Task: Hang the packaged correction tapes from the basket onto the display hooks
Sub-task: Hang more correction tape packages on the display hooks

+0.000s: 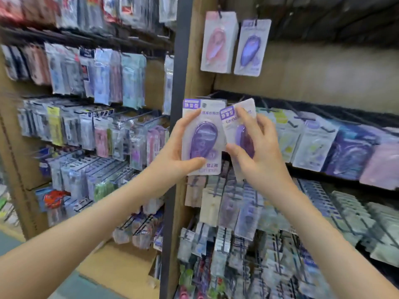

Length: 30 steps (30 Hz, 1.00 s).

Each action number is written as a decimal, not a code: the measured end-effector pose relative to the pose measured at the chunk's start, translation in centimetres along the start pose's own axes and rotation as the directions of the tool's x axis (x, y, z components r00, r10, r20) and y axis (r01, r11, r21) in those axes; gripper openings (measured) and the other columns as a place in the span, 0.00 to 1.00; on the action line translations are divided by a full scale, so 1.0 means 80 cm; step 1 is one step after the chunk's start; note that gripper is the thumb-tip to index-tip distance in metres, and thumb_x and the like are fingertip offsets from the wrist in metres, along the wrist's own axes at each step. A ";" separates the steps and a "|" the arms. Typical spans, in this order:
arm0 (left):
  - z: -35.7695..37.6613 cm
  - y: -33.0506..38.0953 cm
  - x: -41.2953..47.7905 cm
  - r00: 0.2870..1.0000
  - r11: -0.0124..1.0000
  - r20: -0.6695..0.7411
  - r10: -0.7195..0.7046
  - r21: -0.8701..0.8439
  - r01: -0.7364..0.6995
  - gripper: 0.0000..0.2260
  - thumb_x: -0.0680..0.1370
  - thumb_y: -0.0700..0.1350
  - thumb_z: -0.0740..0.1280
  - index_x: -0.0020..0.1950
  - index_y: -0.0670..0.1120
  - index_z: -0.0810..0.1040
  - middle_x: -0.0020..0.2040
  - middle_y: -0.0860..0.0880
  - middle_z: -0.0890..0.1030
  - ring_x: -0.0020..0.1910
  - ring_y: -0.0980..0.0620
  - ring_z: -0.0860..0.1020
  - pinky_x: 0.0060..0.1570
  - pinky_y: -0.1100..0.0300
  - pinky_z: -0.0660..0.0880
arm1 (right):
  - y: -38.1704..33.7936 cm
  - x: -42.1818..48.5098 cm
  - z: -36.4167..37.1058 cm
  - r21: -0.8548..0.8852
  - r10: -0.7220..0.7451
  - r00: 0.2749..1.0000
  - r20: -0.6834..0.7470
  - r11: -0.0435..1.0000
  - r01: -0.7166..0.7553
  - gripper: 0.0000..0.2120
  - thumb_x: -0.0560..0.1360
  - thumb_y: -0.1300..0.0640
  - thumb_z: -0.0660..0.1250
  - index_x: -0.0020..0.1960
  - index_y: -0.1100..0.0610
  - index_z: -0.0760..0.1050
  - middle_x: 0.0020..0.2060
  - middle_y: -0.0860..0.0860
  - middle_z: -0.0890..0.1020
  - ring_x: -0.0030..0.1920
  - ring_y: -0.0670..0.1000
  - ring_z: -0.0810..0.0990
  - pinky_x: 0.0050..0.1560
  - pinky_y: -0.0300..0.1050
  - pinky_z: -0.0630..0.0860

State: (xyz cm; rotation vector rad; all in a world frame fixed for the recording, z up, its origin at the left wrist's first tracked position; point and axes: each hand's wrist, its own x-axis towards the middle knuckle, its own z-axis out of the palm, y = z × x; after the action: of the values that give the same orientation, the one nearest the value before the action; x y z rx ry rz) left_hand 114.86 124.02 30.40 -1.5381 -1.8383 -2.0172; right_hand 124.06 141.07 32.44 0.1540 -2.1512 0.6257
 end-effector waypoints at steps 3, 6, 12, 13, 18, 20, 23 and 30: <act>0.001 0.018 0.038 0.997 0.997 -0.027 0.073 0.033 -0.072 0.33 0.72 0.36 0.68 0.71 0.60 0.63 0.72 0.60 0.66 0.72 0.56 0.65 0.70 0.43 0.64 | 0.003 0.034 -0.026 -0.058 -0.076 0.990 -0.117 0.996 0.070 0.31 0.73 0.53 0.65 0.73 0.42 0.58 0.68 0.57 0.62 0.69 0.52 0.63 0.72 0.45 0.58; 0.001 0.032 0.080 0.986 0.982 -0.024 0.163 0.100 -0.160 0.34 0.72 0.35 0.67 0.71 0.60 0.63 0.72 0.60 0.65 0.74 0.57 0.62 0.72 0.43 0.60 | 0.009 0.071 -0.049 -0.223 -0.167 0.974 -0.156 0.966 0.130 0.31 0.75 0.51 0.63 0.75 0.45 0.57 0.70 0.59 0.61 0.68 0.55 0.61 0.69 0.38 0.54; -0.013 0.047 0.157 0.949 0.938 -0.022 0.316 0.158 -0.309 0.34 0.71 0.36 0.66 0.72 0.58 0.59 0.72 0.61 0.63 0.70 0.67 0.62 0.66 0.69 0.63 | 0.025 0.157 -0.078 -0.419 -0.203 0.960 -0.194 0.902 0.106 0.29 0.77 0.50 0.60 0.76 0.47 0.58 0.72 0.62 0.57 0.69 0.62 0.58 0.70 0.48 0.53; -0.019 0.047 0.168 0.940 0.931 -0.035 0.339 0.155 -0.330 0.35 0.72 0.33 0.67 0.72 0.57 0.59 0.70 0.62 0.64 0.69 0.69 0.63 0.65 0.70 0.64 | 0.028 0.173 -0.079 -0.438 -0.191 0.962 -0.195 0.895 0.089 0.29 0.77 0.50 0.60 0.76 0.47 0.58 0.72 0.62 0.57 0.70 0.62 0.58 0.70 0.49 0.54; -0.047 0.043 0.210 0.929 0.927 -0.048 0.367 0.107 -0.361 0.33 0.75 0.27 0.64 0.72 0.54 0.62 0.65 0.65 0.66 0.61 0.74 0.68 0.53 0.76 0.70 | 0.042 0.239 -0.060 -0.395 -0.067 0.983 -0.170 0.918 -0.006 0.27 0.81 0.53 0.59 0.77 0.44 0.54 0.74 0.56 0.54 0.72 0.58 0.54 0.71 0.49 0.53; -0.057 0.043 0.223 0.924 0.922 -0.037 0.381 0.088 -0.377 0.32 0.75 0.28 0.64 0.73 0.52 0.62 0.65 0.63 0.67 0.60 0.73 0.69 0.50 0.74 0.72 | 0.047 0.261 -0.046 -0.349 -0.057 0.983 -0.173 0.937 -0.007 0.26 0.81 0.53 0.59 0.77 0.44 0.54 0.74 0.54 0.55 0.72 0.55 0.54 0.71 0.47 0.53; -0.068 0.043 0.241 0.913 0.909 0.000 0.408 0.096 -0.406 0.31 0.75 0.27 0.64 0.72 0.50 0.62 0.63 0.63 0.67 0.59 0.74 0.70 0.48 0.74 0.73 | 0.051 0.289 -0.036 -0.281 -0.026 0.972 -0.232 0.959 -0.041 0.27 0.80 0.53 0.61 0.76 0.44 0.56 0.73 0.53 0.56 0.71 0.55 0.56 0.70 0.46 0.55; -0.085 0.027 0.271 0.905 0.900 -0.021 0.425 0.120 -0.419 0.31 0.76 0.30 0.65 0.73 0.53 0.61 0.65 0.63 0.66 0.64 0.67 0.69 0.51 0.68 0.76 | 0.054 0.300 -0.037 -0.367 -0.097 0.954 -0.285 0.930 -0.015 0.29 0.79 0.53 0.64 0.76 0.43 0.56 0.72 0.52 0.58 0.70 0.55 0.58 0.69 0.50 0.60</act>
State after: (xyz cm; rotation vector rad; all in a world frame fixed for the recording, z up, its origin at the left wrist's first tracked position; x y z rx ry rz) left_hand 100.65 130.55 46.97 -1.6632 -1.4137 -1.7041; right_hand 110.00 148.94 50.95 -0.0942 -1.9222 0.1965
